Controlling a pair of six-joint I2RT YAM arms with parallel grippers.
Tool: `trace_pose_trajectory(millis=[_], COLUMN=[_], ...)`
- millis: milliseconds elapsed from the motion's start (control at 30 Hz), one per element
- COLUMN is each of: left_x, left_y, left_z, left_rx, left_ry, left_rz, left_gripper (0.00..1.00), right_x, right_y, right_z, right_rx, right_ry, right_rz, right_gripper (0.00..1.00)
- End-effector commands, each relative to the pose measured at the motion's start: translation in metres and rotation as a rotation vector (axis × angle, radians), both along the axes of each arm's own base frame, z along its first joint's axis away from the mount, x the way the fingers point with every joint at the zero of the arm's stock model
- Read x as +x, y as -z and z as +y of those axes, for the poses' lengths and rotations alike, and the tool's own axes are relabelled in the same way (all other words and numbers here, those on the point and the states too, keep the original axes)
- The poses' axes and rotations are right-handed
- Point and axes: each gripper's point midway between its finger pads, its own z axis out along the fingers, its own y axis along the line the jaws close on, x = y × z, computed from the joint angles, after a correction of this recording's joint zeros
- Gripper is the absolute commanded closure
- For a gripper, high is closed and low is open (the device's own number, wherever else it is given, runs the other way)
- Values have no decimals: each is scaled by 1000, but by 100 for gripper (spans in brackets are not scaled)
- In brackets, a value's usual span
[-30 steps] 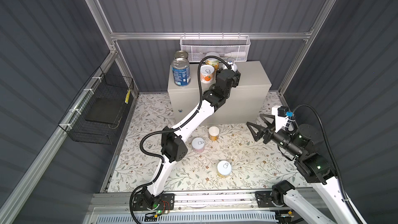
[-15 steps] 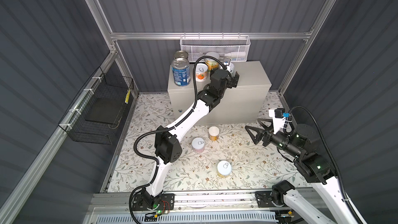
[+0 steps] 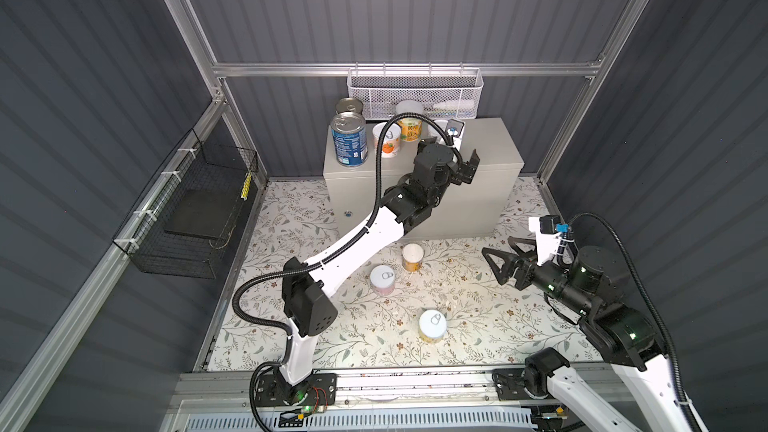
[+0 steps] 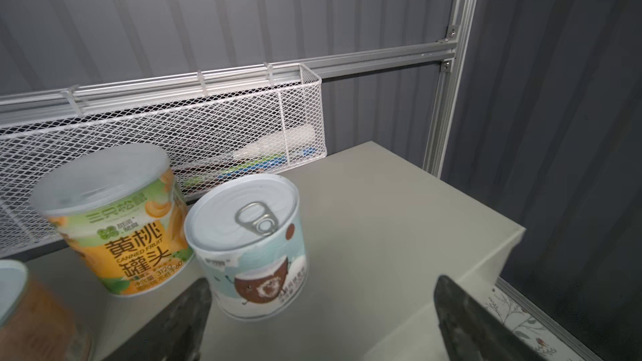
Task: Place and organize the canned foods onto the counter
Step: 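Lower the can beside the yellow peach can and open the left gripper, then withdraw the left gripper down toward the yellow-bodied can on the table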
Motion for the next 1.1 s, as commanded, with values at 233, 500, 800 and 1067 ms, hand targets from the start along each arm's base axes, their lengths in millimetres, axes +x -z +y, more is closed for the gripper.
trace_pose_trajectory(millis=[233,500,800,1067], left_x=[-30,-90,-145,-180], left_y=[-7,42,147,215], left_z=[50,106,128,109], left_rx=[44,33,185,219], left_ry=[-129,-121,-64,-7], left_rz=[70,316,559,646], left_gripper=[0,0,0,0], right_x=[-10,-20,-22,-26], right_y=[12,43,85,103], right_z=[-12,-20,-22,-23], right_rx=[2,-54,-67,-35], right_ry=[56,78,93,114], right_rz=[79,202,285,316], right_gripper=[1,1,1,1])
